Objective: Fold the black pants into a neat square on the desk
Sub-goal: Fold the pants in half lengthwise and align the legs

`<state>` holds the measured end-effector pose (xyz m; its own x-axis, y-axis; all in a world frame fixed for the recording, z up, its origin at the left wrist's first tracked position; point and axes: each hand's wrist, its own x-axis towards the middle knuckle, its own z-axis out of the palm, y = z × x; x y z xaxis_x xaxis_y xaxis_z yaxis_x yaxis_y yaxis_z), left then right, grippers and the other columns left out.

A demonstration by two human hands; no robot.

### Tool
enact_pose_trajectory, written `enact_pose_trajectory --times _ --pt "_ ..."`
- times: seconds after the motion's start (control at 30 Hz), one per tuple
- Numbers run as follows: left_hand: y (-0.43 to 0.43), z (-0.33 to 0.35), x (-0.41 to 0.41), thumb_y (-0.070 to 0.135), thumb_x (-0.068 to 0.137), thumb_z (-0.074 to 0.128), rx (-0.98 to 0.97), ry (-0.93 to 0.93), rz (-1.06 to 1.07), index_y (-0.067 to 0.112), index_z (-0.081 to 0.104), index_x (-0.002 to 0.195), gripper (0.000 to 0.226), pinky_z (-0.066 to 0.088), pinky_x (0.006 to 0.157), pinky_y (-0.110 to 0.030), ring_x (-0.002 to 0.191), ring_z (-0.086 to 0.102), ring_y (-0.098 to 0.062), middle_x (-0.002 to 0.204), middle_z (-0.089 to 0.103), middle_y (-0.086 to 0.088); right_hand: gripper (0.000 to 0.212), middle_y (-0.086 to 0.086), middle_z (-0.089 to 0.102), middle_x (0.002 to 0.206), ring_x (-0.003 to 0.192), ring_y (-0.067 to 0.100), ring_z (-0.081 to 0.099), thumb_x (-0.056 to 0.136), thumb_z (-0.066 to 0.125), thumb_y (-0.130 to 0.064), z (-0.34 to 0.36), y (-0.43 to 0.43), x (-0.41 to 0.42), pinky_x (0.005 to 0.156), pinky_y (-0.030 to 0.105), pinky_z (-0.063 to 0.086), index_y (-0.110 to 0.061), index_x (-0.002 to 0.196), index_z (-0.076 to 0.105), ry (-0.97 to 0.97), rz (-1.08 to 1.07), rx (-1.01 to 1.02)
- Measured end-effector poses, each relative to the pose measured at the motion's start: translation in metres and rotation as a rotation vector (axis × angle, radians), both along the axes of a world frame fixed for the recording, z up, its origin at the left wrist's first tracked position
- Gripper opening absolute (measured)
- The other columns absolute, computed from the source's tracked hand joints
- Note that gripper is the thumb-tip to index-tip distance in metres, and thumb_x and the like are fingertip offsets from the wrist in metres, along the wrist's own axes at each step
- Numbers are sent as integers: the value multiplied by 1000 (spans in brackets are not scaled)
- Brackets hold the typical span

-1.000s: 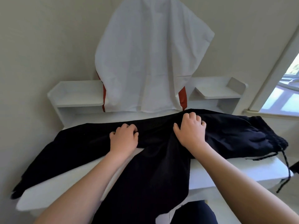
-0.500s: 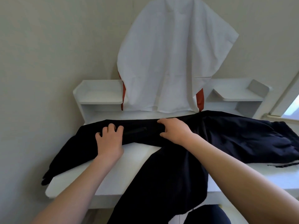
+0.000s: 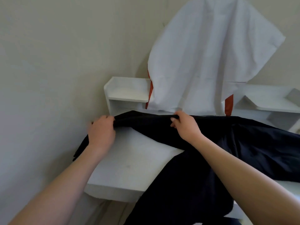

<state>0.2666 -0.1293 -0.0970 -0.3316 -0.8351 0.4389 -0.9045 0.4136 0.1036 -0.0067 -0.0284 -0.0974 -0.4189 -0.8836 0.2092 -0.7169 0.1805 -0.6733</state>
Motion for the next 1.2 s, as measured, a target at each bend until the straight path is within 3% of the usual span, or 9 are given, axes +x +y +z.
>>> enact_pose_trajectory --times 0.1,0.23,0.33,0.43,0.53,0.67,0.87,1.0,1.2 --pt "-9 11 3 -6 76 49 5 137 -22 6 53 76 13 29 56 -34 63 48 -30 75 60 -18 21 -4 66 84 77 10 64 94 59 -29 -2 2 7 61 22 48 -24 104 41 -96 -36 -157" --pt "-21 39 -5 -2 79 46 17 176 -16 12 47 81 14 30 57 -34 64 42 -28 75 55 -14 31 -11 65 82 73 6 62 88 64 -37 -1 9 35 60 23 50 -33 85 33 195 189 -276" --pt "-32 66 -11 2 78 44 37 84 0 11 50 89 15 35 59 -36 69 45 -29 77 50 -7 19 -2 59 110 94 22 61 89 61 -34 -4 -1 59 74 35 51 -26 103 52 472 471 -19" --pt "-38 88 -18 4 76 43 -2 -15 7 10 54 88 17 33 54 -32 67 49 -28 71 49 -4 52 6 41 143 114 31 53 93 55 -25 -17 -16 79 90 41 49 -20 142 38 649 486 270" --pt "-39 103 -24 7 77 44 -30 -76 2 10 56 88 17 30 53 -31 64 47 -26 66 43 -1 55 11 43 137 113 35 52 94 52 -15 -26 -27 93 89 44 50 -16 145 31 688 390 328" --pt "-40 112 -30 9 81 45 -9 -134 10 11 59 98 23 36 61 -33 74 52 -29 85 58 -9 44 12 55 119 103 31 57 92 53 -4 -24 -37 102 79 37 51 -12 134 45 755 359 333" --pt "-57 102 -22 4 84 49 9 -244 75 8 60 99 19 33 54 -29 71 50 -26 74 47 -4 43 1 61 119 105 19 58 86 56 -8 -15 -29 92 90 32 49 -22 127 59 391 612 341" --pt "-71 87 -16 -4 81 57 64 -290 71 5 60 106 27 40 66 -34 94 57 -31 105 55 -13 37 -15 58 97 82 -5 52 83 61 -10 -7 -24 87 78 11 40 -26 115 68 186 697 338" --pt "-62 37 -11 7 68 74 -33 -411 91 17 46 120 60 38 91 -42 107 48 -30 118 49 -11 26 -16 59 109 105 4 55 92 53 -27 -12 -19 85 98 23 40 -29 112 70 48 706 458"
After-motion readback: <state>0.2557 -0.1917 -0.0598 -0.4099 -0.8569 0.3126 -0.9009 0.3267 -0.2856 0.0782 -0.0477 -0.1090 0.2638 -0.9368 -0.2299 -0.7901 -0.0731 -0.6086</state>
